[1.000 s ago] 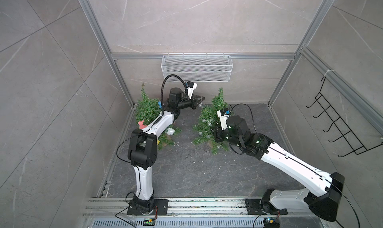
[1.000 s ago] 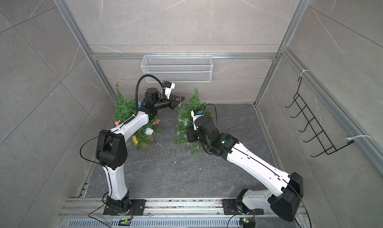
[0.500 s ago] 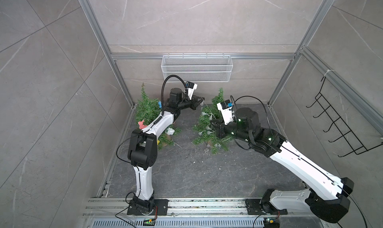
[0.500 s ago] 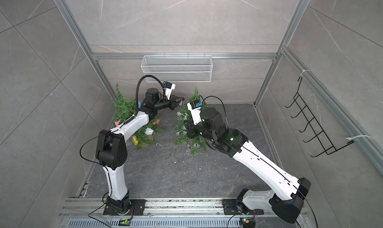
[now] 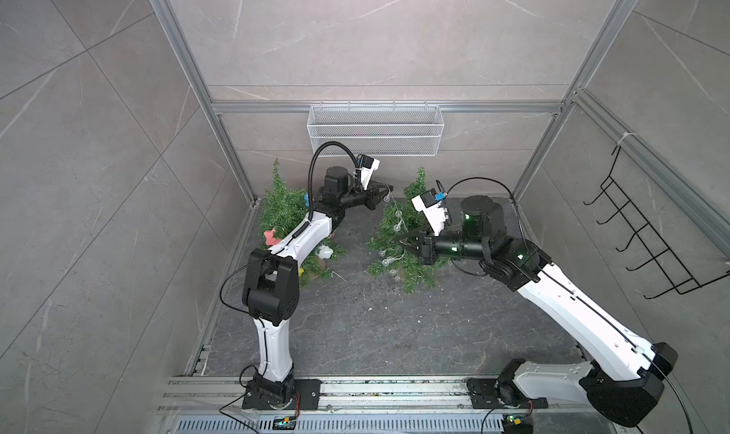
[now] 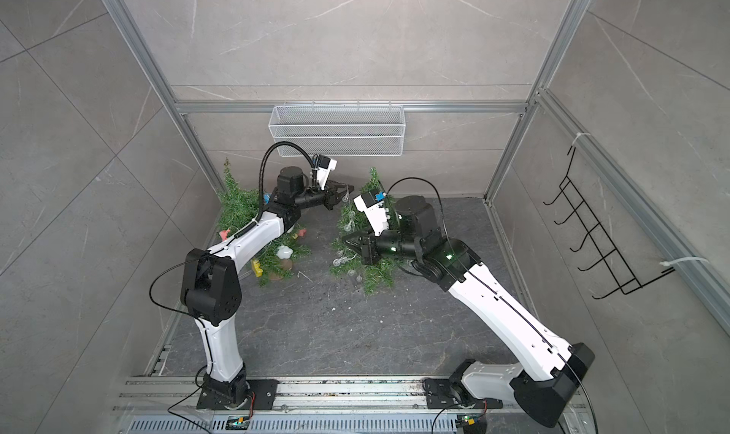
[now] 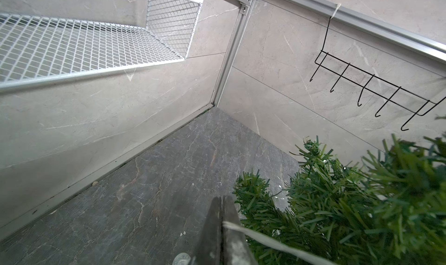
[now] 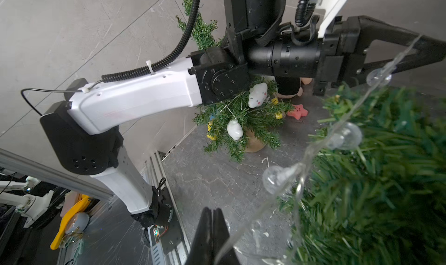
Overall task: Wrap string light around the christmas tree
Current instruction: Wrap the light string around the Christmas tree.
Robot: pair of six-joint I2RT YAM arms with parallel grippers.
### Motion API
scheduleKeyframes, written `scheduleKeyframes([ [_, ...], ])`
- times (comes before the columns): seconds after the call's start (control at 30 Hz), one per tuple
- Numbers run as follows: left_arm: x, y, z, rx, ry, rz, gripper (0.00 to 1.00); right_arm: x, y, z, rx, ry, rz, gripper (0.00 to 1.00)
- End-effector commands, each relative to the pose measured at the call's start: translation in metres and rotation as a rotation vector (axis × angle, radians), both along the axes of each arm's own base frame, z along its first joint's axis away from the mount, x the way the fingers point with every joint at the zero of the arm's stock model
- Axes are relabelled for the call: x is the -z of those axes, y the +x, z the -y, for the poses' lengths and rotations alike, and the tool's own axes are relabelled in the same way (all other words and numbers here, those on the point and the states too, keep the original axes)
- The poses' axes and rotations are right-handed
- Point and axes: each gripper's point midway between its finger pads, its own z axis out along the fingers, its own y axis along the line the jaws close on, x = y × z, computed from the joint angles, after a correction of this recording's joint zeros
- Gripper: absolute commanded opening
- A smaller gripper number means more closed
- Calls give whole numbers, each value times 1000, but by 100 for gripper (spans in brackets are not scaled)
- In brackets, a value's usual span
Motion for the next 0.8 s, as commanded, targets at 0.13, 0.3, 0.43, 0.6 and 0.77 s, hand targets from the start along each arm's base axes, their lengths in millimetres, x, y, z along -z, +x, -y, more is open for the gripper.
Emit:
scheduleKeyframes([
  [0.13, -13, 24, -28, -144, 26, 42, 0, -11, -38, 47, -32, 121, -41, 0],
  [0.3, -18, 19, -30, -148, 39, 44, 0, 62, 15, 72, 225, -150, -208, 0],
  [0.43, -19, 14, -32, -144, 45, 33, 1, 77, 31, 64, 259, -109, -238, 0],
  [0.6, -27, 8, -38, -173, 69, 11, 24, 81, 39, 56, 248, -69, -242, 0],
  [0.77, -45, -6, -46, -187, 78, 13, 39, 86, 42, 51, 233, -62, -253, 0],
])
